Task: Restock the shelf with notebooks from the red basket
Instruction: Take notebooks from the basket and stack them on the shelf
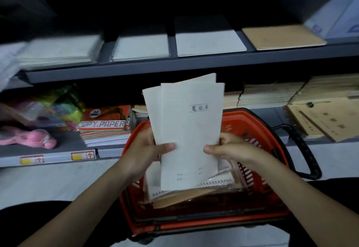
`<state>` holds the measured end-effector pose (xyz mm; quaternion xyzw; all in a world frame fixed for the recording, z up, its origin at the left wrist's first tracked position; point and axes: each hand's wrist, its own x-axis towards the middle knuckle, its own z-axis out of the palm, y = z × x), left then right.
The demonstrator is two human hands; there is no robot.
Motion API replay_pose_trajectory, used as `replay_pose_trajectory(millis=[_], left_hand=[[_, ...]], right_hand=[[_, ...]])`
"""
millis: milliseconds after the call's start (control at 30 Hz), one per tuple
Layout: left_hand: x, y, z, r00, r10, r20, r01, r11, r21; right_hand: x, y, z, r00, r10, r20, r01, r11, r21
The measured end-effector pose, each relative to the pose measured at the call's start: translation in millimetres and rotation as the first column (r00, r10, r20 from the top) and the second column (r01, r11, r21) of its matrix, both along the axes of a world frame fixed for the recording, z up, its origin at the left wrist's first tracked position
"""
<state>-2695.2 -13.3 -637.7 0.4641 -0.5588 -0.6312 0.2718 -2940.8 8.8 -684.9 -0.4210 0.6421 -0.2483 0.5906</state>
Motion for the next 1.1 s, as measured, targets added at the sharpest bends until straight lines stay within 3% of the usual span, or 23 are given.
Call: replay_pose_trajectory(millis=[100,200,300,500,700,900,1100], left_hand=[[6,-12,3,0.996,0.086,-0.002,-0.086,0.987,-0.135],[5,-20,-8,0.985,0.172,-0.011,-0.172,0.973,-0.152],[2,-24,-28,0.978,0.208,0.028,-0.204,0.973,-0.104],[-1,-15,-75,0.957,0.161,0.243,-0.163,0.987,-0.012],[-5,-14,-72,0.94,0.134,0.315,-0.077,0.979,-0.188],[-12,-35,-12,0.96,0.255,0.113,-0.172,0.859,-0.482],[-37,-75,67,0.955,0.294,0.042,-0.187,0.704,-0.685]], right_hand=[[-1,-3,2,0.992,-0.095,-0.088,0.077,0.978,-0.193],[0,-4,4,0.962,-0.206,-0.18,0.134,0.929,-0.345],[0,-1,-12,0.95,-0.18,-0.256,0.095,0.946,-0.311],[8,12,-60,0.932,-0.085,-0.351,-0.003,0.97,-0.243],[16,15,-36,0.857,-0.087,-0.509,-0.097,0.941,-0.325],[18,6,17,0.913,-0.234,-0.335,0.015,0.839,-0.544],[-8,-29,106,0.884,-0.449,-0.129,0.21,0.629,-0.749]])
